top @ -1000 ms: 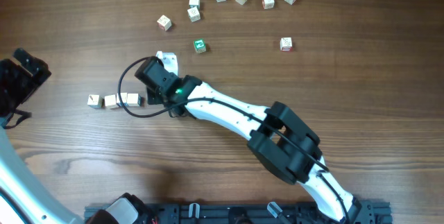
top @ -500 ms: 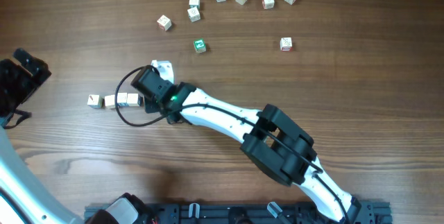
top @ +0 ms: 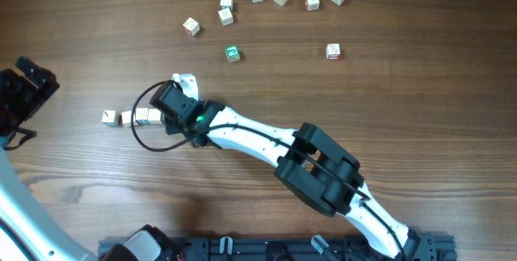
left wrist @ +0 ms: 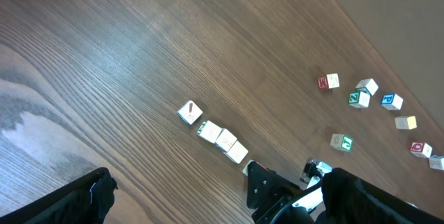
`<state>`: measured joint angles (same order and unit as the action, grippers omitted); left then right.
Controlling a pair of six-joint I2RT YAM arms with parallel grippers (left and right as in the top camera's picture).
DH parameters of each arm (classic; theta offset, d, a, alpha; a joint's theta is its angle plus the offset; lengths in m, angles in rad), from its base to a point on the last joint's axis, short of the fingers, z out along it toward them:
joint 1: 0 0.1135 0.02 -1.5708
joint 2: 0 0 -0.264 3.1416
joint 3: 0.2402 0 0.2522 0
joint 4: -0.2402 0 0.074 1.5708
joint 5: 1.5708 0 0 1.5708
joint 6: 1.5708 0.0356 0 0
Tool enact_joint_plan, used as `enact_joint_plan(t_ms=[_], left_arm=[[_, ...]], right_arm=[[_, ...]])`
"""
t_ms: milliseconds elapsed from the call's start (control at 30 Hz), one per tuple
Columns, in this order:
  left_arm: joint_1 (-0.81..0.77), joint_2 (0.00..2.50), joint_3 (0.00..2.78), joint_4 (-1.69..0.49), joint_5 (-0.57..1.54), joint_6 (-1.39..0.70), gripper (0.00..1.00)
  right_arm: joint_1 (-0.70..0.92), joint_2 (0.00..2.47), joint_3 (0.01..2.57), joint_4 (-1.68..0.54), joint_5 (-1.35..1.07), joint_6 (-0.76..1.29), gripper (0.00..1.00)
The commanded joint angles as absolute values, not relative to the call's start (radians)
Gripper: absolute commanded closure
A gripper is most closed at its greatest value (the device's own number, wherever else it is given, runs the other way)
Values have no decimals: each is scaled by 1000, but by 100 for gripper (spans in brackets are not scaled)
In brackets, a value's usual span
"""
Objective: Form a horizontal line
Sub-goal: 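Carry the A block left and lower it at the row's right end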
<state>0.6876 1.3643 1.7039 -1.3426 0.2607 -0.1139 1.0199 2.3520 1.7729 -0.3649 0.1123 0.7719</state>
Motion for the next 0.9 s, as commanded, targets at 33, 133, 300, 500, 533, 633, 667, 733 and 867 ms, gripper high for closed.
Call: enact_joint_plan(t_ms=[33, 133, 300, 500, 533, 633, 667, 733, 867], left_arm=[[691, 1364, 1721, -1341, 276, -120, 0], [691, 1364, 1721, -1341, 276, -120, 0], [691, 1364, 1721, -1341, 276, -120, 0], [691, 1364, 1721, -1341, 276, -120, 0], [691, 1364, 1721, -1341, 276, -120, 0], [691, 1364, 1721, -1341, 276, -120, 0], [691, 1364, 1721, -1341, 276, -120, 0], [691, 1364, 1721, -1341, 276, -120, 0], [691, 1364, 1721, -1341, 276, -120, 0]], right_arm=[[1023, 2370, 1766, -351, 112, 761, 43], [1019, 2370, 1766, -329, 126, 759, 31], [999, 2357, 1766, -299, 134, 734, 3], [940, 2294, 1766, -338, 135, 699, 1], [929, 2287, 1766, -351, 135, 699, 0], [904, 2282, 1766, -377, 134, 699, 1], [896, 2282, 1766, -390, 134, 700, 0], [886, 2282, 1766, -427, 134, 703, 1], [881, 2283, 1766, -501, 133, 710, 44]])
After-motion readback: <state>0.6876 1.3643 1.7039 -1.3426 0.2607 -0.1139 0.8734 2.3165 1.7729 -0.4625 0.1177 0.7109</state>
